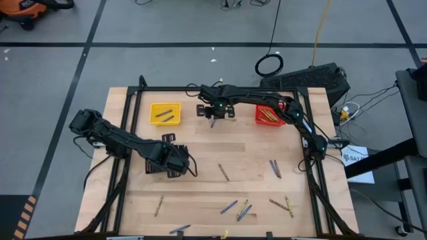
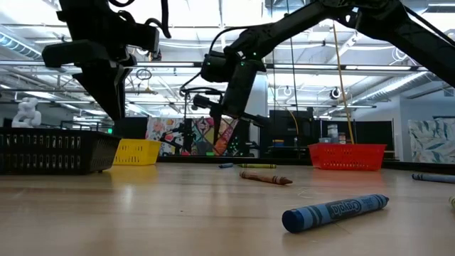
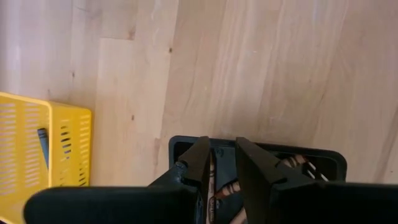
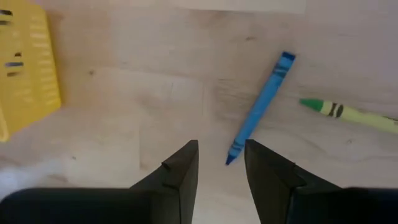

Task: Sort crayons
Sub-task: Put the blue crayon into the yellow bin

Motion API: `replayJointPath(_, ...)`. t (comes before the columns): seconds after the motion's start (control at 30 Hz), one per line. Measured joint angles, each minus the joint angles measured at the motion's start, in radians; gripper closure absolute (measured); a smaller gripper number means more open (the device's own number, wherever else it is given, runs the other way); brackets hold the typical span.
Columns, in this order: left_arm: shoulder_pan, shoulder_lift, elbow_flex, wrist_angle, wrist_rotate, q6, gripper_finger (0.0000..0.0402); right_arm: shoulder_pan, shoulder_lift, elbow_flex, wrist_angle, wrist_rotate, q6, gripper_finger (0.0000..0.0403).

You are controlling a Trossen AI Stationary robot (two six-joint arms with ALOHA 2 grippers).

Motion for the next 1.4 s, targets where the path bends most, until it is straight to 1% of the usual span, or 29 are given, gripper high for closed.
replayJointPath(0.2,0.000,0.000,0.000,0.000,0.000,0.000,0.0333,0.024,0.002,0.000,-0.042,0.017,0.041,0.0287)
replayJointPath(0.37,0.000,0.000,0.000,0.000,-0.005,0.000,0.0333,0.027,0.002,0.000,0.027,0.017,0.055,0.0287)
replayJointPath(0.47,0.000,0.000,0.000,0.001,-0.011,-0.001,0.0333,0.029,0.018,0.000,-0.016,0.018,0.059,0.0287)
replayJointPath(0.6,0.000,0.000,-0.002,0.005,-0.018,-0.001,0.0333,0.037,0.057,-0.002,-0.005,0.004,0.070,0.0287)
replayJointPath(0.67,0.000,0.000,-0.011,0.005,-0.019,0.000,0.0333,0.037,0.067,-0.002,0.014,-0.024,0.071,0.0287)
replayJointPath(0.87,-0.002,0.000,-0.033,0.007,-0.019,0.000,0.0333,0.033,0.068,-0.001,0.043,-0.032,0.071,0.0287)
replayJointPath(1.13,-0.002,0.000,-0.033,0.009,-0.023,0.001,0.0333,0.023,0.068,-0.001,0.017,-0.019,0.077,0.0287)
replayJointPath(1.33,-0.002,0.000,-0.033,0.008,-0.046,0.002,0.0333,0.025,0.067,0.000,-0.019,-0.034,0.071,0.0287)
replayJointPath(1.4,-0.002,0.000,-0.033,0.008,-0.046,0.001,0.0333,0.023,0.067,0.000,-0.036,-0.015,0.070,0.0287)
